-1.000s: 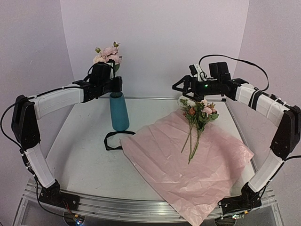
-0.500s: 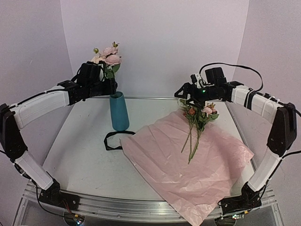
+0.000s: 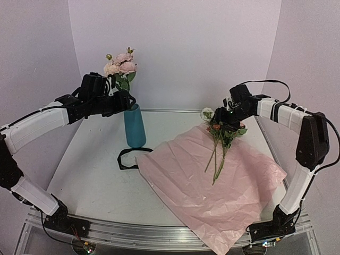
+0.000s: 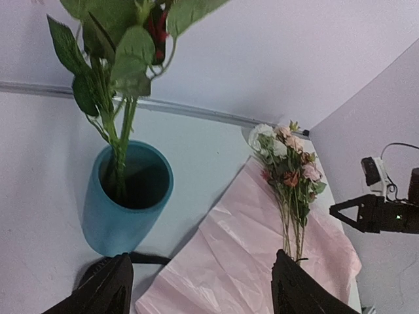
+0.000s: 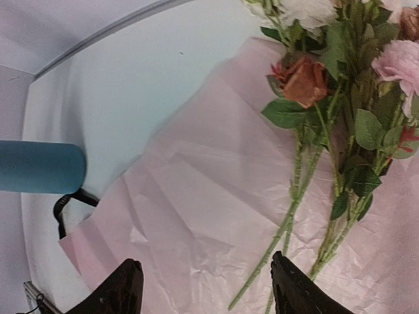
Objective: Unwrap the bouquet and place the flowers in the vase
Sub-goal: Insert the fake flower into the vase, then pick up the fake flower from the wrapping paper.
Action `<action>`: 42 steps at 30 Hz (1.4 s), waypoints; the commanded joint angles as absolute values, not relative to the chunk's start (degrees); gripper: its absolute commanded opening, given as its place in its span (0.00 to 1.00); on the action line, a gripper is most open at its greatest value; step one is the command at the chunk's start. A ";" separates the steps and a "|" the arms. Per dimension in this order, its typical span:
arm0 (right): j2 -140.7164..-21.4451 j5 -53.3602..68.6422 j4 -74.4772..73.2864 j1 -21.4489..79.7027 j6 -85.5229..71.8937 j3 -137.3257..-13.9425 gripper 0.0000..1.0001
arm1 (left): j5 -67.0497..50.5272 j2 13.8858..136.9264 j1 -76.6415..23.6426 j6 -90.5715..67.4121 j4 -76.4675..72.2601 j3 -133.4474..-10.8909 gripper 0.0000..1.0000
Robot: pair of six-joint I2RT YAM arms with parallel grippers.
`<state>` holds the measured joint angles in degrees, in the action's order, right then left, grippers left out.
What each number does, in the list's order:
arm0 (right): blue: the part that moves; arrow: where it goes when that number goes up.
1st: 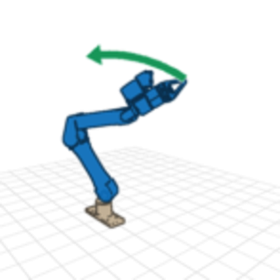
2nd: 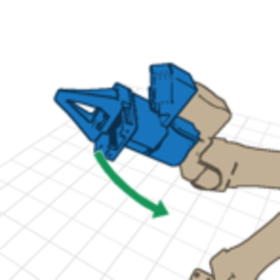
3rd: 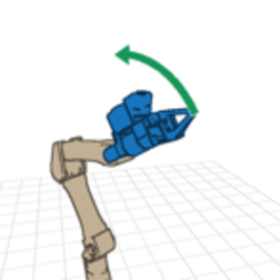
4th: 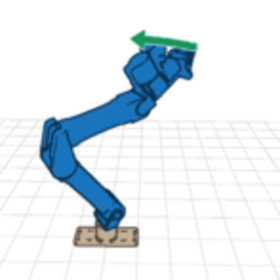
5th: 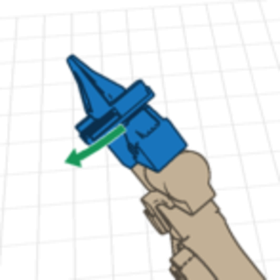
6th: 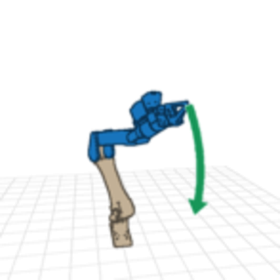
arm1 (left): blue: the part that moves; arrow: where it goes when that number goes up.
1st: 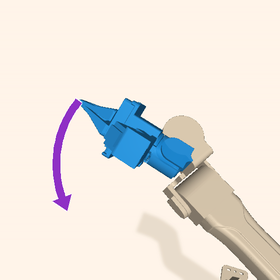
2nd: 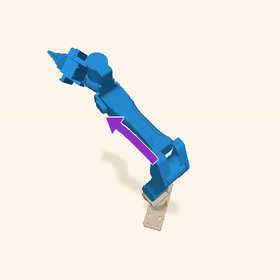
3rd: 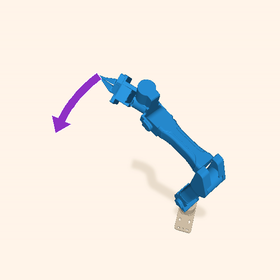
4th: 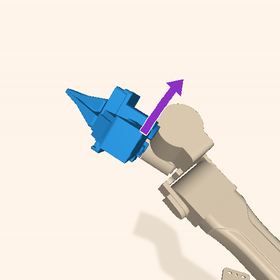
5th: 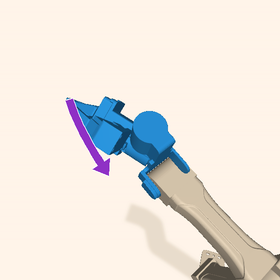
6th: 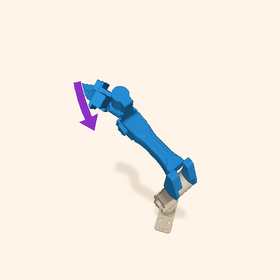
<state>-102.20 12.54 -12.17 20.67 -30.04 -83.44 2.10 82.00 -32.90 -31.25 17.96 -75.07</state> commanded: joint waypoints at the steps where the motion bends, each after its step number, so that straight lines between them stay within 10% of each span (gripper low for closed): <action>1: -104.00 5.71 -17.63 20.20 -26.32 -84.60 0.66 | -4.16 81.28 -33.71 -36.78 17.94 -73.73 0.75; 22: -101.74 5.82 -15.64 20.14 -30.10 -70.27 0.49 | -6.33 93.19 -46.02 -34.45 17.34 -79.92 0.99; 42: -112.81 6.43 -11.47 20.37 -39.19 -78.95 0.36 | -11.00 99.87 -47.13 -32.84 16.62 -85.25 0.99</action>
<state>-110.98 9.03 -9.43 20.27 -37.99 -74.64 -9.52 99.77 -46.89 -33.07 17.77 -82.54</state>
